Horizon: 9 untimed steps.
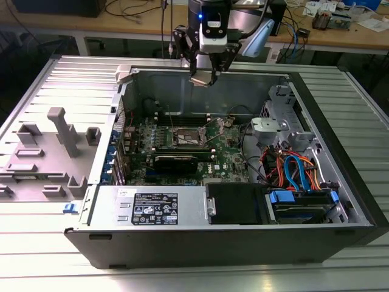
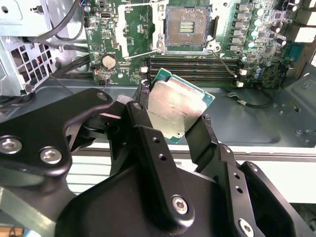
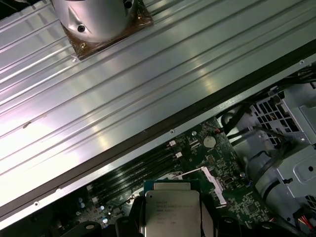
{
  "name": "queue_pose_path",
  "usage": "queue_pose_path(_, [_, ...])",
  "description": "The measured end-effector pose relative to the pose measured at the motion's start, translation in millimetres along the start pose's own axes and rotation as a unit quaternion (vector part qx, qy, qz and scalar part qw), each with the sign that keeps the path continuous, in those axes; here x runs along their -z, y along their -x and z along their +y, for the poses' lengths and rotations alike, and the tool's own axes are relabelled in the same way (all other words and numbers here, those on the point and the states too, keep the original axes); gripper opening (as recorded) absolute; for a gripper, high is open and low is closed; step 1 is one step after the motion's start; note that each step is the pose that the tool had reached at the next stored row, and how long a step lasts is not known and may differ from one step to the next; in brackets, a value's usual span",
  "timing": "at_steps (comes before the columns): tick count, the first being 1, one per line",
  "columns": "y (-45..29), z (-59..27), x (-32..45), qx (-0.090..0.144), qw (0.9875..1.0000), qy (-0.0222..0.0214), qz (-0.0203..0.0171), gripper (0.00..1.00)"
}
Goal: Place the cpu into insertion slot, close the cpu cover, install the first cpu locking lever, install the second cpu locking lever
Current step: 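Place the cpu into insertion slot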
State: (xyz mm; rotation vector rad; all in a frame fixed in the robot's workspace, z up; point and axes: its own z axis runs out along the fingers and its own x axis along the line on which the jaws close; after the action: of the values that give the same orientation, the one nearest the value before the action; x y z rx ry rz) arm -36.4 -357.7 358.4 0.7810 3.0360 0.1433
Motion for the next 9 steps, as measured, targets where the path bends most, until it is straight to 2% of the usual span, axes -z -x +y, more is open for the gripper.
queue_pose_path(9, [1.2,-2.3,-0.6,-0.005,1.0,0.0002,-0.0005,0.55])
